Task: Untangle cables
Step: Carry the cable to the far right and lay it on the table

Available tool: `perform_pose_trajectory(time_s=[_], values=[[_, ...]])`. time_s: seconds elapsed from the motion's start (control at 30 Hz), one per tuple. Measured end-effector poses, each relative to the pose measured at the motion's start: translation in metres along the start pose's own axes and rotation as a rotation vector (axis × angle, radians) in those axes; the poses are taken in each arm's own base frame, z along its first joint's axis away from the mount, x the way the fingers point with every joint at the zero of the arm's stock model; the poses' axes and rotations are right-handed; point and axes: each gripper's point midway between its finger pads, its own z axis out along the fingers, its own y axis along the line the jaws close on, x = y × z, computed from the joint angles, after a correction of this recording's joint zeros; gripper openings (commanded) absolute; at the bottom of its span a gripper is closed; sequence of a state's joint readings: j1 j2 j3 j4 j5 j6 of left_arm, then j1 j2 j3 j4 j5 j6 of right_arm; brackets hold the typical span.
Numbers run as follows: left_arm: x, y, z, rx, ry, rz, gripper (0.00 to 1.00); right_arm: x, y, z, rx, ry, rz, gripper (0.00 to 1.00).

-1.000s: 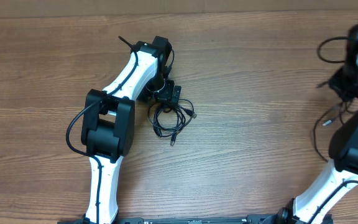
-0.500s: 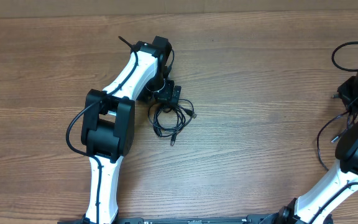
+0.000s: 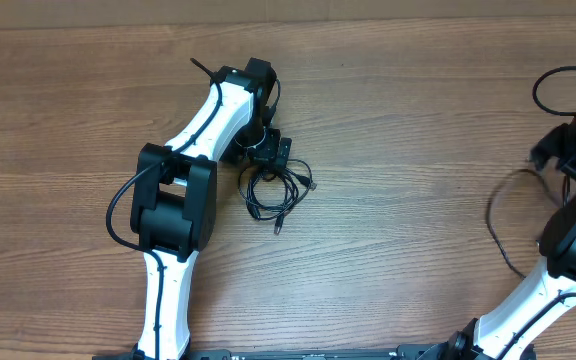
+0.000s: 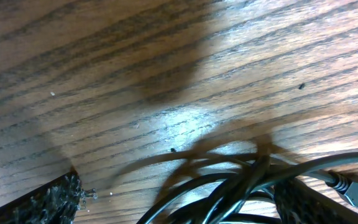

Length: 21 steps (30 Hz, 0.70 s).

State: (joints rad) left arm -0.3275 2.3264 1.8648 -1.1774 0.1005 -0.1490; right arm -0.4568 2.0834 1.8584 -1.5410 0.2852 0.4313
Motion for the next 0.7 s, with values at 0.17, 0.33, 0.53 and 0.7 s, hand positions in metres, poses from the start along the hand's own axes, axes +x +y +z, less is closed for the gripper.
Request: perform_pose_trajectory(time_s=[0.17,0.33,0.53,0.7], values=[[0.0,0.0,0.0,0.0,0.0,0.0,1.0,-0.007,0.004,0.0,-0.016,-0.027,0.01,0.91],[0.0,0.0,0.0,0.0,0.0,0.0,1.0,-0.014,0.016,-0.001,-0.074,-0.052,0.02,0.9],[0.0,0.0,0.0,0.0,-0.002,0.0,1.0,-0.01,0.052,-0.008,-0.213,-0.046,-0.066,0.86],[-0.001,0.0,0.0,0.002,-0.005,0.001,1.0,0.016,0.093,-0.02,-0.3,-0.021,-0.206,0.81]])
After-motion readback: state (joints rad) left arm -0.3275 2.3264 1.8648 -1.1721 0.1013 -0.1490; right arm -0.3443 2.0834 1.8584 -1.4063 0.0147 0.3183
